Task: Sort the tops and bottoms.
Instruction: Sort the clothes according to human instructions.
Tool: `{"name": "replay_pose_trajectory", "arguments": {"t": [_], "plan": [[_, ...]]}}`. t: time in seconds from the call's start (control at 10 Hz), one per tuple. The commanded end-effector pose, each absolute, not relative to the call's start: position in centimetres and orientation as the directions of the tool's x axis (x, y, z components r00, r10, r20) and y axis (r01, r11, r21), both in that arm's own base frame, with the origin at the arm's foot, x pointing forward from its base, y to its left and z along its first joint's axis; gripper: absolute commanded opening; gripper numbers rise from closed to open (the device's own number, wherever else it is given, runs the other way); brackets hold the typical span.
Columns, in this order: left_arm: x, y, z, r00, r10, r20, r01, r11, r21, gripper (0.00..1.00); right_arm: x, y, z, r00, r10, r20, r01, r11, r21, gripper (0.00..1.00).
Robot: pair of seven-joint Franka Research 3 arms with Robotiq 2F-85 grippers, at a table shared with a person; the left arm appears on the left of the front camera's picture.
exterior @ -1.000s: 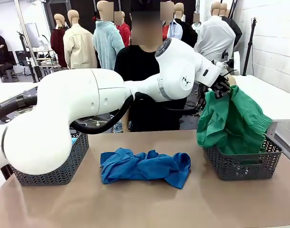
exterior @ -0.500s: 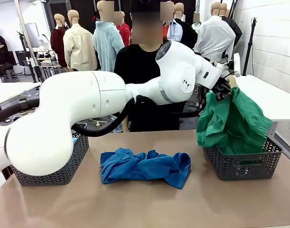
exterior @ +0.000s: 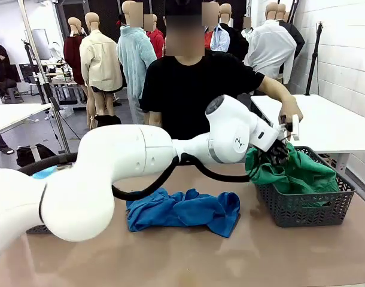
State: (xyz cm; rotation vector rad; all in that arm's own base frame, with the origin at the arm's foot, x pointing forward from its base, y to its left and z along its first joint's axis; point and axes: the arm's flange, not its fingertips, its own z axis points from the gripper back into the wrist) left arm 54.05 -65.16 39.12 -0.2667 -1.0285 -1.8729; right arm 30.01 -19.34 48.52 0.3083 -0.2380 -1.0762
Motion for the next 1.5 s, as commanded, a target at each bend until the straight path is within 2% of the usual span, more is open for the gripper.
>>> {"name": "replay_pose_trajectory", "arguments": {"t": [0.0,0.1,0.2,0.6,0.7,0.8,1.1,1.2,1.3,1.4], "plan": [[56.1,-68.4,38.1,-0.535,-0.628,0.566,0.824,-0.238,0.514,0.0,29.9,-19.5,48.6,0.469,-0.882,0.043,0.822,0.454,0.344,1.0],[56.0,-68.5,37.4,-0.524,-0.651,0.55,0.832,-0.252,0.495,0.0,29.9,-19.5,48.6,0.469,-0.882,0.043,0.822,0.454,0.344,1.0],[55.6,-68.6,37.7,-0.529,-0.668,0.523,0.826,-0.264,0.498,0.14,29.9,-19.5,48.6,0.469,-0.882,0.043,0.822,0.454,0.344,1.0],[54.1,-67.7,41.0,-0.518,-0.708,0.48,0.823,-0.259,0.507,0.93,29.9,-19.5,48.6,0.469,-0.882,0.043,0.822,0.454,0.344,1.0],[53.6,-67.0,42.4,-0.491,-0.752,0.44,0.823,-0.236,0.516,1.0,29.9,-19.5,48.6,0.469,-0.882,0.043,0.822,0.454,0.344,1.0],[53.0,-65.6,44.4,-0.459,-0.789,0.409,0.829,-0.214,0.517,1.0,29.9,-19.5,48.6,0.469,-0.882,0.043,0.822,0.454,0.344,1.0],[50.5,-60.0,49.5,-0.464,-0.764,0.448,0.813,-0.167,0.559,1.0,29.9,-19.5,48.6,0.469,-0.882,0.043,0.822,0.454,0.344,1.0],[49.4,-56.7,50.9,-0.437,-0.808,0.396,0.789,-0.133,0.599,1.0,29.9,-19.5,48.6,0.469,-0.882,0.043,0.822,0.454,0.344,1.0],[48.6,-53.4,51.7,-0.358,-0.862,0.359,0.786,-0.071,0.615,1.0,29.9,-19.5,48.6,0.469,-0.882,0.043,0.822,0.454,0.344,1.0],[47.3,-49.8,51.9,-0.262,-0.892,0.368,0.793,0.018,0.608,1.0,29.9,-19.5,48.6,0.469,-0.882,0.043,0.822,0.454,0.344,1.0]]}}
